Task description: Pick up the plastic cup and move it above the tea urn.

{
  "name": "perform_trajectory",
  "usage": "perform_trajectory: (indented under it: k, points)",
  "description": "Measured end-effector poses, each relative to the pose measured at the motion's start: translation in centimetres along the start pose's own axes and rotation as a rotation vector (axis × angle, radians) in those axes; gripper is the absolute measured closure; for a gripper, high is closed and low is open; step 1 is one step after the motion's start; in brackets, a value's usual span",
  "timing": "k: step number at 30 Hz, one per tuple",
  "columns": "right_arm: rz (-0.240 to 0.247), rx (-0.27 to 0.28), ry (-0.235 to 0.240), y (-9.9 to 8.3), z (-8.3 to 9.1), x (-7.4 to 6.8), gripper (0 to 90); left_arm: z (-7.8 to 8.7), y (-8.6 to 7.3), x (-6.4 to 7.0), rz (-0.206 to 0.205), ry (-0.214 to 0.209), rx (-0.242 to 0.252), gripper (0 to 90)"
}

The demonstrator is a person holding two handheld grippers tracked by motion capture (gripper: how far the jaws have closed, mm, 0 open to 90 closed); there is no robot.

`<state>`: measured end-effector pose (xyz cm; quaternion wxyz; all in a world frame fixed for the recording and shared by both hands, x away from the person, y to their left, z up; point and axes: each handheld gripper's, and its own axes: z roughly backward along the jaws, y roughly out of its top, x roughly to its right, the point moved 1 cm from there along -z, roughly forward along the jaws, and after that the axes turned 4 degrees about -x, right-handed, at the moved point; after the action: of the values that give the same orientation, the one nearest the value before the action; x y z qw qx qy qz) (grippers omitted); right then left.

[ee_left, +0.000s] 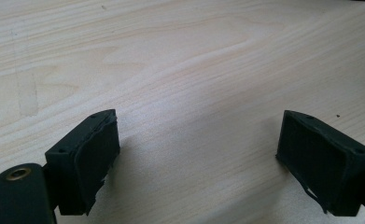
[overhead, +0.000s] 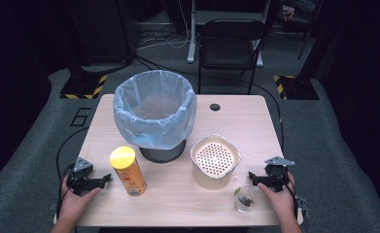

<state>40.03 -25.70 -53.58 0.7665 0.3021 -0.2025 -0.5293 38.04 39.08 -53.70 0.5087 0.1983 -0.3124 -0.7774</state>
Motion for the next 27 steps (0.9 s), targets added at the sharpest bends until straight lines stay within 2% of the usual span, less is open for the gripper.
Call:
perform_trajectory:
  k: [2,5,7,12,17,19,26,27]
  points:
    - [0.002,0.002,0.004,0.0,0.0,0.0,6.8,0.0,0.0,0.0,0.003,0.001,0.000,13.1]
    - [-0.007,0.021,0.007,-0.1,0.3,-0.1,16.4,0.0,0.0,0.0,0.005,0.002,0.000,13.1]
    - [-0.002,0.024,0.007,-0.1,0.3,-0.1,16.7,-0.1,0.0,0.1,0.009,0.010,0.017,13.1]
    - [0.007,0.029,0.010,-0.2,0.4,0.0,18.7,-0.1,0.0,0.1,0.012,0.011,0.017,13.1]
    - [-0.001,0.036,0.010,-0.3,0.5,-0.1,23.9,-0.1,0.0,0.2,0.017,0.018,0.016,13.2]
    - [-0.005,0.044,0.012,-0.3,0.6,-0.1,26.6,0.0,0.0,0.2,0.016,0.016,0.000,13.2]
    - [0.003,0.038,0.018,-0.5,1.0,0.0,35.4,-0.1,0.0,0.2,0.015,0.018,0.015,13.2]
    - [-0.011,0.030,0.023,-0.5,1.1,0.0,36.6,-0.1,0.0,0.2,0.016,0.018,0.015,13.2]
